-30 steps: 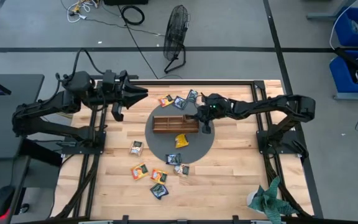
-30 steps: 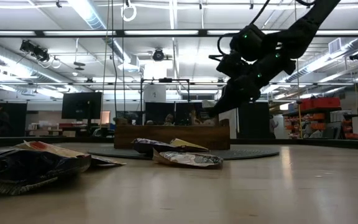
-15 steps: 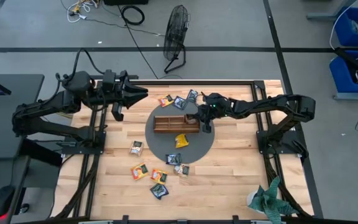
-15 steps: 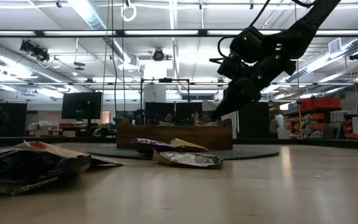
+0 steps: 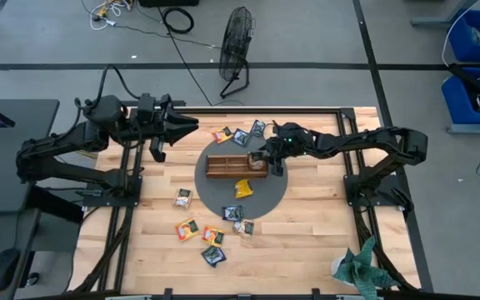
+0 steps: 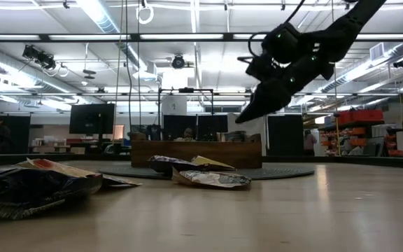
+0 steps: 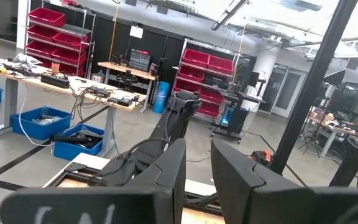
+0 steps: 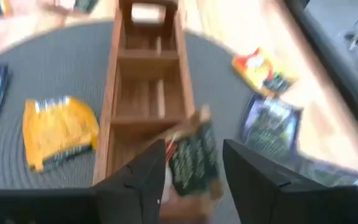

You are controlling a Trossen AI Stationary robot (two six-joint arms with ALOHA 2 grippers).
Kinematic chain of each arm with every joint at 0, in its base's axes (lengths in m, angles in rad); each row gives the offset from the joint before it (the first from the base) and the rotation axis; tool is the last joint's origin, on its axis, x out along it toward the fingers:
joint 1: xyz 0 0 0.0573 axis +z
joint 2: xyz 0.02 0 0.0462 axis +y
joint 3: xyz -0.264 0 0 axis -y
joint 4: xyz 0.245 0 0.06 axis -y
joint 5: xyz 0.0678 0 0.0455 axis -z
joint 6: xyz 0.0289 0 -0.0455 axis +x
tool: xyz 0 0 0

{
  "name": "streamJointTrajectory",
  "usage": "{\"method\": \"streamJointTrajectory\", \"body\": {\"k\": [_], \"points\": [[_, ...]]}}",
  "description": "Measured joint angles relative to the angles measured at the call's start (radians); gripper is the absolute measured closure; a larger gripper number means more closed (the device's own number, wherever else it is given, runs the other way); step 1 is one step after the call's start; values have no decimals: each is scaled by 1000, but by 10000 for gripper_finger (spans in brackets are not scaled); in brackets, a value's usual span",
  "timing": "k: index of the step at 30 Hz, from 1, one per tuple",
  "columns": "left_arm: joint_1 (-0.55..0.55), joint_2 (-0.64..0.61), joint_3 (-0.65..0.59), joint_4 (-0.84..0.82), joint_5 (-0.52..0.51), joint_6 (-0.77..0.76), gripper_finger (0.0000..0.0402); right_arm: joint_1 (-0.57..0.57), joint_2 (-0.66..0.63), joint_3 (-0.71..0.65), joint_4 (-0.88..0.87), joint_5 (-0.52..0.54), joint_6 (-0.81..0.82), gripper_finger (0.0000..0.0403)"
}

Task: Pick & Place Tea
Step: Put the brown tea bag into the right section of the wooden organizer

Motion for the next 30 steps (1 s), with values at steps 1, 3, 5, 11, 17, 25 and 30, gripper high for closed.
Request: {"method": "streamJointTrajectory", "body": {"k": [1,3,5,11,17,25,30], "points": [[0,0,0,0,0,0,324,0,-16,0,6,4,0,231],[0,0,0,0,0,0,324,1,-59,0,3,4,7,229],[0,0,0,0,0,0,324,8,-109,0,-6,3,40,228],[0,4,0,-11,0,1,323,74,-245,0,-61,-6,212,229],[0,3,0,-116,0,27,323,188,-305,0,-124,-6,272,240],[-4,30,0,-287,0,27,323,285,-352,0,-129,4,498,333],[-18,104,1,-317,51,30,323,320,-391,0,-131,21,564,390]]}}
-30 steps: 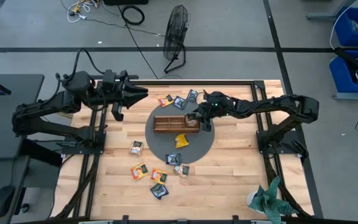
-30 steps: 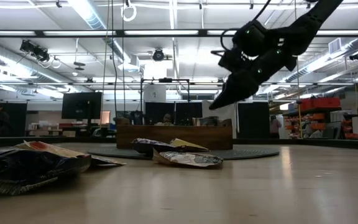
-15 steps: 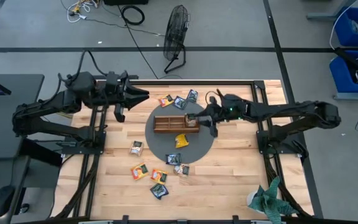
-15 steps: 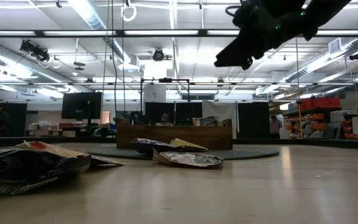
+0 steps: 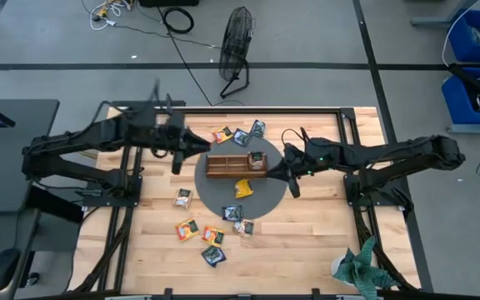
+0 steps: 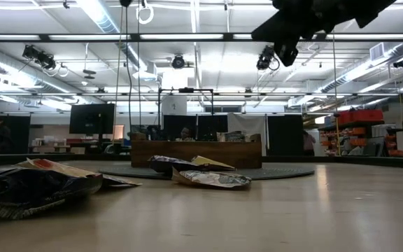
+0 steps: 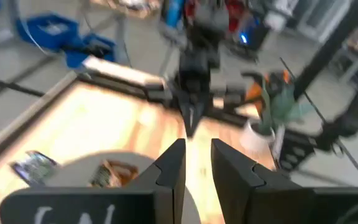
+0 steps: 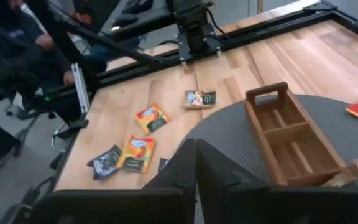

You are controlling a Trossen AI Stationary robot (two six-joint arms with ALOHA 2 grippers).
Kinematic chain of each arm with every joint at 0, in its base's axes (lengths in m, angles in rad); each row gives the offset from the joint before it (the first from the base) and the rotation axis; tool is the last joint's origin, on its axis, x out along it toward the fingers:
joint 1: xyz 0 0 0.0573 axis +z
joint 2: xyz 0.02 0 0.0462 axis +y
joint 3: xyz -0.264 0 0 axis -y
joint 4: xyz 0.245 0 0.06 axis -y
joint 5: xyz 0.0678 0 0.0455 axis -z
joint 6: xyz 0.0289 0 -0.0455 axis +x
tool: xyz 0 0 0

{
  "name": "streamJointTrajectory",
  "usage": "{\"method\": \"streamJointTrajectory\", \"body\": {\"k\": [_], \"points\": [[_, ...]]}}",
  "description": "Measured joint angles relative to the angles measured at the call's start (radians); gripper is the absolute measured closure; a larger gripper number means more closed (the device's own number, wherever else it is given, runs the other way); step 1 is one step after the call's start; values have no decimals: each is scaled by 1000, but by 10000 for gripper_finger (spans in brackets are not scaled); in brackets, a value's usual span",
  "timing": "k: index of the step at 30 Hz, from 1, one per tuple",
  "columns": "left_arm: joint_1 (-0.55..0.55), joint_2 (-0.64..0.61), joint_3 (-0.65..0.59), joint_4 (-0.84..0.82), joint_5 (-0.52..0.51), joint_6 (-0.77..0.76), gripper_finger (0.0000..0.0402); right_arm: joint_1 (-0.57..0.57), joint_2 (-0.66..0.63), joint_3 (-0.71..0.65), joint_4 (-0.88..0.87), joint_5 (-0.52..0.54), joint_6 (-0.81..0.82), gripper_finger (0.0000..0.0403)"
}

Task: Pick & Place Tea
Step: Put the brown tea bag into the right section of the wooden organizer

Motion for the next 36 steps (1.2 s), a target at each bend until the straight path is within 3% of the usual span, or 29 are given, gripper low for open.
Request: {"method": "streamJointTrajectory", "body": {"k": [6,17,31,36], "points": [[-41,99,0,-43,77,10,324,38,-75,0,-29,15,75,398],[-162,259,0,-108,220,-247,325,100,-238,0,-215,159,100,401],[-313,464,0,-154,153,-445,326,108,-273,0,-290,219,184,402],[-350,547,-1,-70,148,-553,326,112,-273,0,-293,219,148,403]]}}
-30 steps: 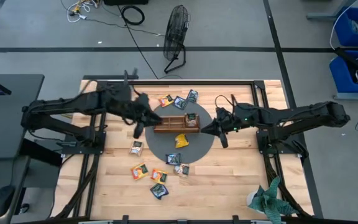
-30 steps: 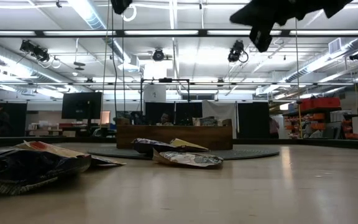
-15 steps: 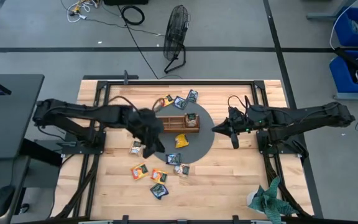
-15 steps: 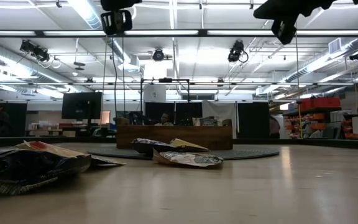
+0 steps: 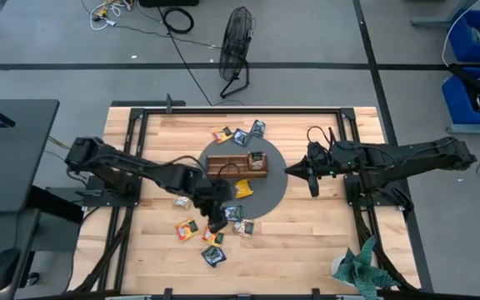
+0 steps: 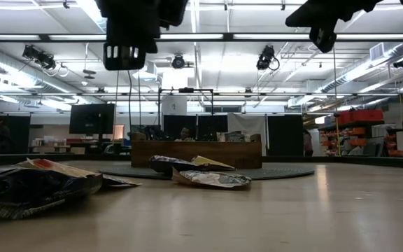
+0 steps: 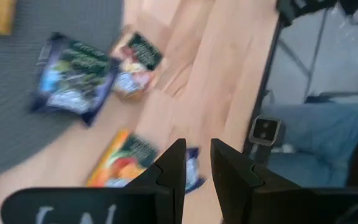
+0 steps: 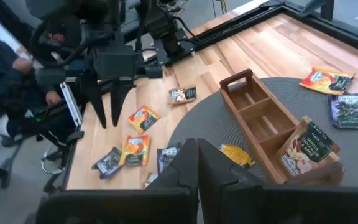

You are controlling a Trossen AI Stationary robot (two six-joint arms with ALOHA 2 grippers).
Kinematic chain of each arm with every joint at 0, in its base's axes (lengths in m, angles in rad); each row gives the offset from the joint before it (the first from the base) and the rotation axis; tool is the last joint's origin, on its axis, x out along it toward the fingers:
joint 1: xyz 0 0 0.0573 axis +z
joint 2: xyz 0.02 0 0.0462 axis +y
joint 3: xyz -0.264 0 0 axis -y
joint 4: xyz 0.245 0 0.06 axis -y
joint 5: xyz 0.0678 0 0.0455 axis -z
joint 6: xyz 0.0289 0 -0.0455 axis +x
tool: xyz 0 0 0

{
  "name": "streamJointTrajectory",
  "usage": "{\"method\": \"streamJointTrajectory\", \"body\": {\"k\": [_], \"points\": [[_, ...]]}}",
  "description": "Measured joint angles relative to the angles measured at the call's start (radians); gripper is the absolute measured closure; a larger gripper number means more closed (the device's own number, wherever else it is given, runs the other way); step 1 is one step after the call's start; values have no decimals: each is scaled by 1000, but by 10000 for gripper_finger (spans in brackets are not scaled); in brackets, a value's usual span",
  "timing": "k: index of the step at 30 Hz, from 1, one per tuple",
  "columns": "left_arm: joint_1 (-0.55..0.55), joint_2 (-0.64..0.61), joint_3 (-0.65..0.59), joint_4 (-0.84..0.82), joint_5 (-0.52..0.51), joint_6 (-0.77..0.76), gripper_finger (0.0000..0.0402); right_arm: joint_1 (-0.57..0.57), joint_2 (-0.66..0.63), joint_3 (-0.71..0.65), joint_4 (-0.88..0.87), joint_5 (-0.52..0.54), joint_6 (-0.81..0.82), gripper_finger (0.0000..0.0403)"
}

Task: Pick & Place Tea
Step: Put the brown tea bag into the right section of the wooden organizer

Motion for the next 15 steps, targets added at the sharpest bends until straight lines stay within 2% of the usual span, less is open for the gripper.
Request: {"method": "streamJointTrajectory", "body": {"k": [4,8,12,15], "points": [[-17,50,0,118,-51,-140,326,0,0,0,-17,-52,-83,403],[-34,96,0,143,-90,-292,326,0,0,0,-32,-113,-130,403],[-65,146,0,142,-126,-436,326,0,-11,0,-49,-116,-152,403],[-98,175,0,185,-205,-526,326,0,-33,0,-46,-116,-186,403]]}}
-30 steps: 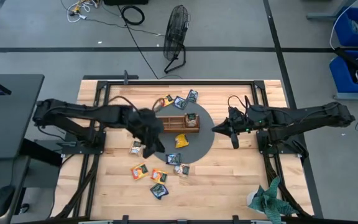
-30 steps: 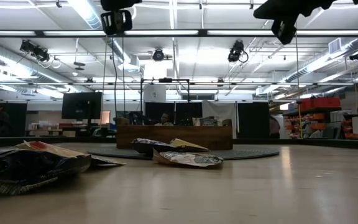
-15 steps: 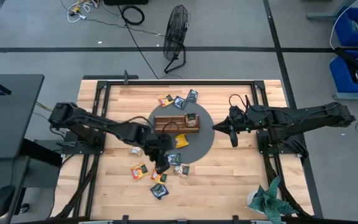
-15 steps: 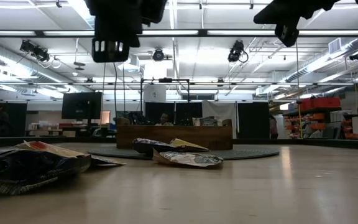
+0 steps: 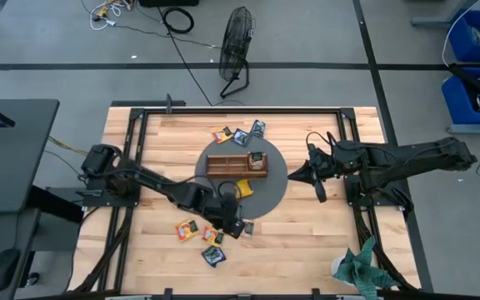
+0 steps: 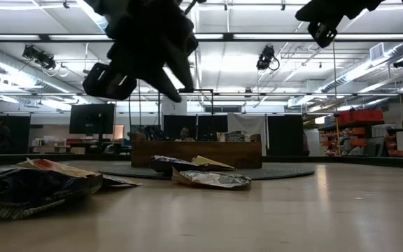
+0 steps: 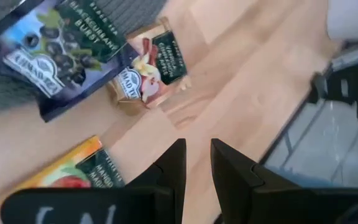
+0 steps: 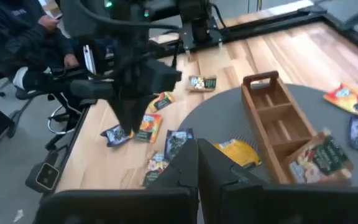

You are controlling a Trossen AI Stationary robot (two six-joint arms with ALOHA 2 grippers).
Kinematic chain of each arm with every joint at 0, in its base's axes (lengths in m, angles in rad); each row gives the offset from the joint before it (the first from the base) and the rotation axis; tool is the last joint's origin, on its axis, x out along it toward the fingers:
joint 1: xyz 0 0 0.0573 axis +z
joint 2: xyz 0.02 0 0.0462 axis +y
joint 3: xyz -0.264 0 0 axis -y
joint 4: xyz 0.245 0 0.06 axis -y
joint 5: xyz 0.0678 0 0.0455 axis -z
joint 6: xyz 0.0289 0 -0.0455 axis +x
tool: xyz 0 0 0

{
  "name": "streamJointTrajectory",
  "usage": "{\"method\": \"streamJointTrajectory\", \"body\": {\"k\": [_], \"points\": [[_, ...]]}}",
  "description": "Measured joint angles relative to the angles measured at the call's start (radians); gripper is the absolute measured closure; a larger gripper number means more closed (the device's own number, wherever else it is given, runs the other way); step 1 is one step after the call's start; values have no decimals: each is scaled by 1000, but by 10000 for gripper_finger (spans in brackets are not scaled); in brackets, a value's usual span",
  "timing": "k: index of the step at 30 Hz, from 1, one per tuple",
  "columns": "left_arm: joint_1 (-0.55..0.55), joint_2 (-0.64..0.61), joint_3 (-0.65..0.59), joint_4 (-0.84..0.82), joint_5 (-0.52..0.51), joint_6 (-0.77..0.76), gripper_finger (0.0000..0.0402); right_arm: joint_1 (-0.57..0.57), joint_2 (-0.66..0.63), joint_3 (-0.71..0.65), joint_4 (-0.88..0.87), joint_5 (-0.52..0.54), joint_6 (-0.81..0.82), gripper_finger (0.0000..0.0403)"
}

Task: Pick & Place Tea
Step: Put the brown tea bag into the right section of the wooden organizer

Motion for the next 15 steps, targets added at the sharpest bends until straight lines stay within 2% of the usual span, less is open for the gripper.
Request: {"method": "streamJointTrajectory", "body": {"k": [5,8,11,15], "points": [[-45,36,1,95,-116,-111,326,0,-49,0,-14,-10,-68,403],[-73,43,0,142,-181,-129,326,0,-70,0,-34,-22,-96,403],[-103,49,0,189,-294,-134,325,0,-83,0,-63,-25,-126,403],[-130,50,-22,372,-437,-130,325,0,-85,0,-93,-26,-141,403]]}}
